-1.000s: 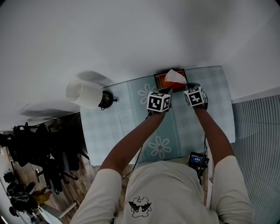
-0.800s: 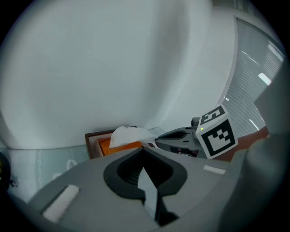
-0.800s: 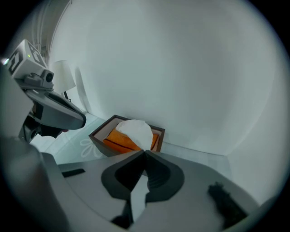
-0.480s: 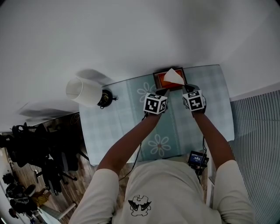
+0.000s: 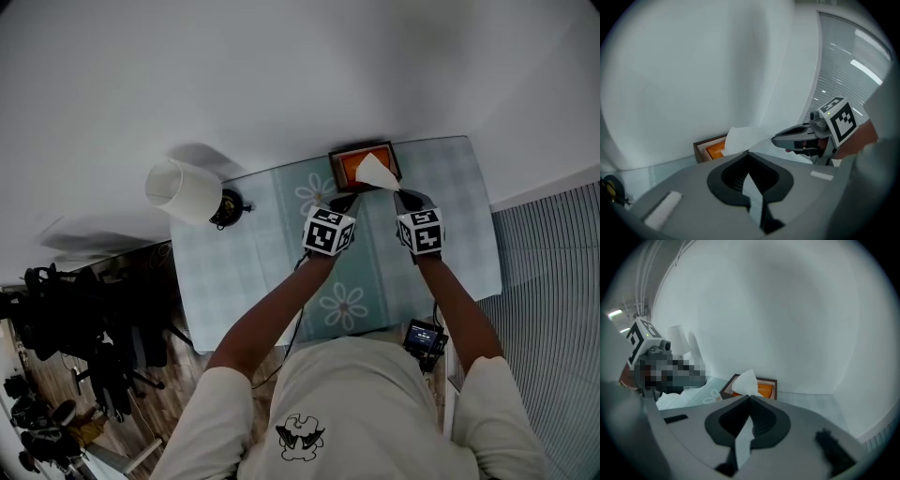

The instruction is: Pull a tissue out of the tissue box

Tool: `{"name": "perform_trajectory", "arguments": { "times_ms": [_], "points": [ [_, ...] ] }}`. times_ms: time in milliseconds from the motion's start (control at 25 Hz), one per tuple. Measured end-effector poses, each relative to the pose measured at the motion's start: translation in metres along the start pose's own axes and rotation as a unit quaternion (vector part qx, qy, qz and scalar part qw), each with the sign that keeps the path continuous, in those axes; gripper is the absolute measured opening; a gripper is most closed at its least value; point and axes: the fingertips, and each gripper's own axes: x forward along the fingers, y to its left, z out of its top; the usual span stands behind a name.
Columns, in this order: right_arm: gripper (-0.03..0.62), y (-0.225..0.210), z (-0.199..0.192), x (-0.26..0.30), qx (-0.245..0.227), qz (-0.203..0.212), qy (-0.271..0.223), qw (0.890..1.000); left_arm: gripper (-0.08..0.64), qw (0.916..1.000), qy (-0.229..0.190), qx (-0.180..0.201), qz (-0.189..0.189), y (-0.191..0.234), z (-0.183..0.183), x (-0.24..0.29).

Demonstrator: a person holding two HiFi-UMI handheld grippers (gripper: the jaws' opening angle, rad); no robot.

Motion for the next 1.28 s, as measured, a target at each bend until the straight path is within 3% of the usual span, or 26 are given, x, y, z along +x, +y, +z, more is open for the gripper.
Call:
{"name": "perform_trajectory", "arguments": {
  "times_ms": [360, 960, 1200, 1280],
  "points": [
    [0.015, 0.032, -0.004, -0.04, 0.034, 0.001, -0.029, 0.999, 0.005, 0.9996, -0.025, -0.012, 0.003, -0.01, -0.018, -0.035],
    [0.015, 0.108, 0.01, -0.136, 0.083, 0.053, -0.096, 0.991, 0.005, 0.9949, -0.087, -0.048, -0.019, -0.064, -0.032, -0.12],
    [0.015, 0.135, 0.008, -0.161, 0.103, 0.055, -0.138, 0.984, 0.005, 0.9938, -0.107, -0.016, -0.025, -0.085, -0.027, -0.153],
    [0.015, 0.145, 0.004, -0.172, 0.114, 0.059, -0.151, 0.98, 0.005, 0.9926, -0.115, -0.026, -0.03, -0.094, -0.031, -0.166]
  ]
}}
